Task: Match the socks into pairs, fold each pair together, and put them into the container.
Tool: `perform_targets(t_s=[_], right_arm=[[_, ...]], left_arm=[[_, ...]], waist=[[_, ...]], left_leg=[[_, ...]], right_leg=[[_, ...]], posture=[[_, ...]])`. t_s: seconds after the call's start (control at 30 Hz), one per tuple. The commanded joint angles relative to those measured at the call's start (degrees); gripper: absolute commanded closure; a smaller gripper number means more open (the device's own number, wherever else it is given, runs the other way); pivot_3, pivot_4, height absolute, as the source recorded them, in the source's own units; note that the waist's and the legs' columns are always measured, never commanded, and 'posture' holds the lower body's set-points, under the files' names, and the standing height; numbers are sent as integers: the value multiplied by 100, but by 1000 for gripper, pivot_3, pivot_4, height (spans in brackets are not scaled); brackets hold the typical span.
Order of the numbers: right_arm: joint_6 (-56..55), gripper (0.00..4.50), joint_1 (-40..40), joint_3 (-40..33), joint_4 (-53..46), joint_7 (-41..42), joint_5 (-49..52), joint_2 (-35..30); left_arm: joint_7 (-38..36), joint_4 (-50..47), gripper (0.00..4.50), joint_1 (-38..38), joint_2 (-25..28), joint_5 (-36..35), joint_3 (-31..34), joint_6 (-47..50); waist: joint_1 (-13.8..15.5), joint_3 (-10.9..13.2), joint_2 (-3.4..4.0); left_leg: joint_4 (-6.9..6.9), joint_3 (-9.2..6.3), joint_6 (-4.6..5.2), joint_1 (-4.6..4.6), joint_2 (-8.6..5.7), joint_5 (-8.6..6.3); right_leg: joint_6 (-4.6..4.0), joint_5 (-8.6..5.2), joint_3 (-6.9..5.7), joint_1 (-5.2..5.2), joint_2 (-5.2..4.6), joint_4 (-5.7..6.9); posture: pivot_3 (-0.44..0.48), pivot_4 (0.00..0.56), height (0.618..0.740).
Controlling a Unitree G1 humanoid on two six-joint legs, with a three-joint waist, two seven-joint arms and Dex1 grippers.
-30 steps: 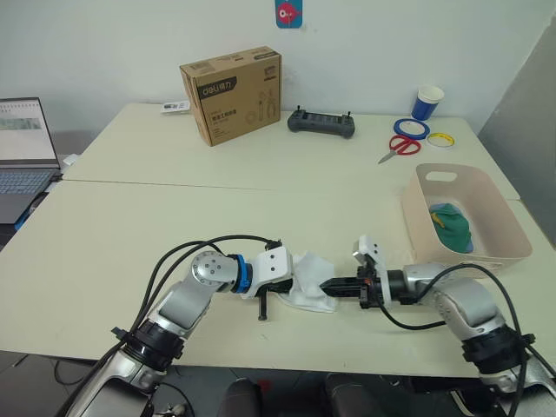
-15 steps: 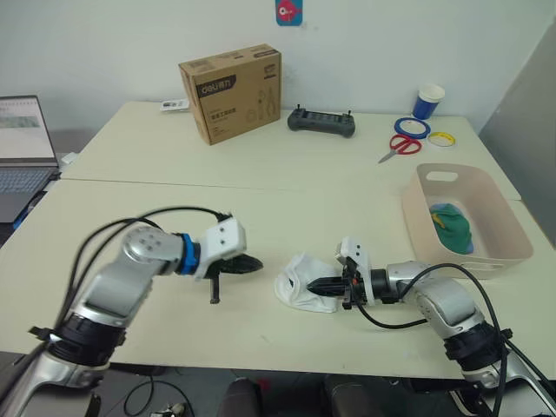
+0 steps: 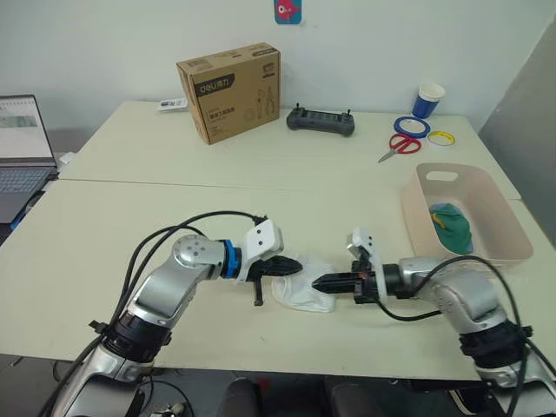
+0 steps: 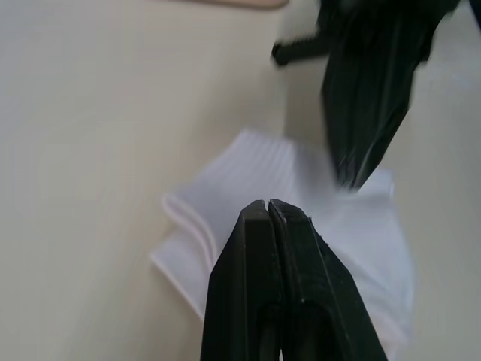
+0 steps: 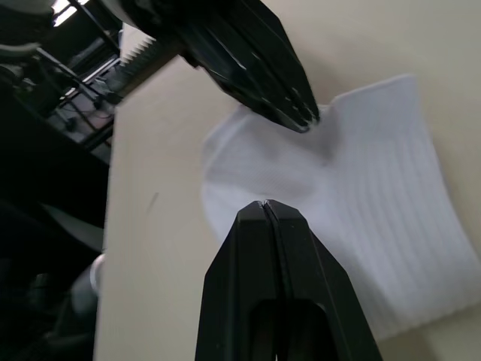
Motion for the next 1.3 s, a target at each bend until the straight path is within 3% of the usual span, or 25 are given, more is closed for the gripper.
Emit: perform_targets(t_s=[0.03,0.23,0.37,0.63,0.77,0.87,1.0,1.1,1.17,1.27,1.3], right_arm=[[711,4129,-62,-538,-180,-395,416,-27],[2018,2223,-214,-853,-157,-1279,551,-7],[2986,887,-290,-994,35,-1752,710,534],[3641,887,-818,-1878,1075,-2627,893,2172],[3641,887,-1012,-2095,1375,-2920,842,2464],[3641,1467,-943,-2038,1266,-2834,967,2327],[3536,2832,-922,-1929,1027,-2656,1049,2216],[3435,3876,-1116,-2219,988,-2645,1110,2201],[3429,4500,-1243,-2455,947,-2676,1163,2153],[3410,4500,-1411,-2816,757,-2738,1251,1962],[3337,4500,-1476,-2914,599,-2724,1277,1798]], left_arm=[[-112,76,4500,147,149,290,-206,-383],[60,618,4500,254,279,851,-340,-1023],[48,684,4500,307,249,896,-340,-1237],[92,642,4500,408,206,803,-232,-1282],[114,503,4500,458,227,686,-74,-1254],[45,298,4500,499,327,531,99,-1134],[-28,-154,4500,528,246,-155,506,-573],[8,-399,3920,508,303,-514,881,-361],[51,-606,3205,465,363,-812,1182,-84],[45,-1046,2395,380,571,-1374,1681,512],[55,-1243,1934,292,667,-1627,1861,781]], waist=[[2,3,-6],[0,0,-3],[-12,-4,-2],[-25,-19,-2],[-28,-17,1],[-28,-17,2],[-49,-13,5],[-53,-12,5],[-47,-12,5],[-42,-11,2],[-41,-11,3]], left_leg=[[0,1,0,-2,0,0],[0,5,0,2,0,0],[1,7,0,7,-1,0],[0,8,0,15,0,0],[-2,8,0,13,1,0],[-2,9,0,9,0,0],[-8,7,0,3,2,0],[-7,3,0,-21,3,0],[-4,7,0,-54,2,1],[-2,6,-1,-85,1,1],[-2,3,-1,-94,2,1]], right_leg=[[0,-1,0,0,-2,-2],[1,0,0,1,-5,1],[3,3,3,5,-7,3],[4,6,5,8,-4,7],[3,6,3,6,-3,7],[3,5,4,4,-4,3],[2,4,3,-5,-2,3],[2,4,-1,-29,0,6],[4,6,2,-62,-1,11],[5,7,2,-89,-1,10],[4,8,-4,-94,-1,9]], posture=[[0,150,740],[0,150,740],[0,150,740],[0,150,740],[0,150,740],[0,150,740],[0,150,740],[0,150,740],[0,150,740],[0,150,740],[0,150,740]])
